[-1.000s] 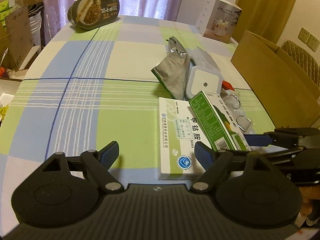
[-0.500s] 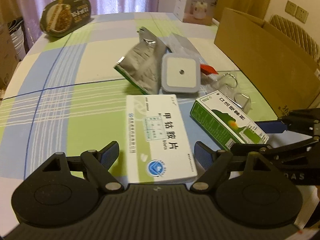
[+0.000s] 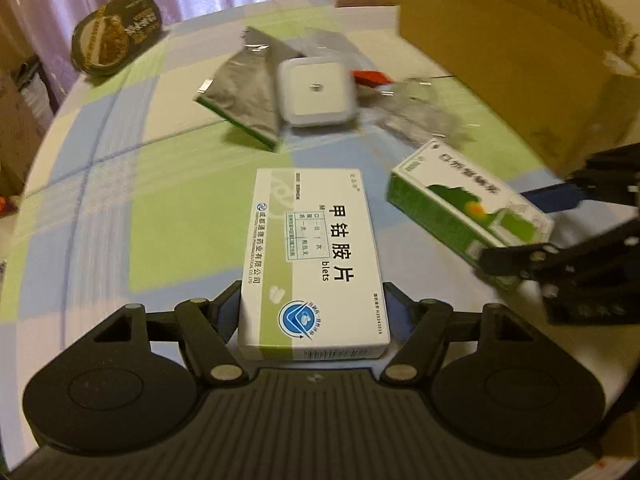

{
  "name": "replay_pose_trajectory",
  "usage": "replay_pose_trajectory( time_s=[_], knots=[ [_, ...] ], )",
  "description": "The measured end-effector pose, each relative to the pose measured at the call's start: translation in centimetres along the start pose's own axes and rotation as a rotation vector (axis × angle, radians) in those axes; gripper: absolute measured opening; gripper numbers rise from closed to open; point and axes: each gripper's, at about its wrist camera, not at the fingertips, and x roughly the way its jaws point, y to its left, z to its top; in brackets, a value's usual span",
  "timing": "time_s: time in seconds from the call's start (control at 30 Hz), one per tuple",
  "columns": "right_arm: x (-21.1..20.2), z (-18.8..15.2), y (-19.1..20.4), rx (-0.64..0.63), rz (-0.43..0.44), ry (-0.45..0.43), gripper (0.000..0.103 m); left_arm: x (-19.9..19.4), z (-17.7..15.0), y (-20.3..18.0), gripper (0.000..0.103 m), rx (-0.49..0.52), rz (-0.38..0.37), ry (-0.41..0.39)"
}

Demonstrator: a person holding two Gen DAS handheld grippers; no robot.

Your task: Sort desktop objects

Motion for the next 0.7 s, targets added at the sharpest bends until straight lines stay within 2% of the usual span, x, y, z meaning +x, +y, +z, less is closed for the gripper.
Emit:
replay_pose_trajectory(
  time_s=[0.07,0.13,0.2,0.27,0.57,0.7],
  knots=[
    [-0.7,-0.9,-0.4,-0.005,0.005,0.015,0.053,-0.5,-0.7,-1.1,0.068,-0.013,-0.040,0.009],
    [-1.3,-1.7,-0.9,-0.004,0.018,0.023,0.055,-0.6,-1.2,-2.0,0.071,-0.009,-0.048,0.018],
    [-1.5,-2.4,-1.3,0.010,0.017,0.015,0.063,-0.4,-1.3,-2.5,0.074,-0.006,-0.038,0.021],
    [-1.5,-2.7,-1.7,0.032,0.015,0.011,0.067,-0.3,-1.2,-2.7,0.074,0.001,-0.026,0.020],
    [-0.3,-1.5,-1.6,0.008,0.023,-0.045,0.067,0.8,-0.1,-2.1,0.074,0.003,0.011,0.002],
    [0.5,-0.8,-1.6,-0.003,0.033,-0.050,0.067,1.3,0.2,-2.2,0.070,0.012,0.013,-0.002]
  ],
)
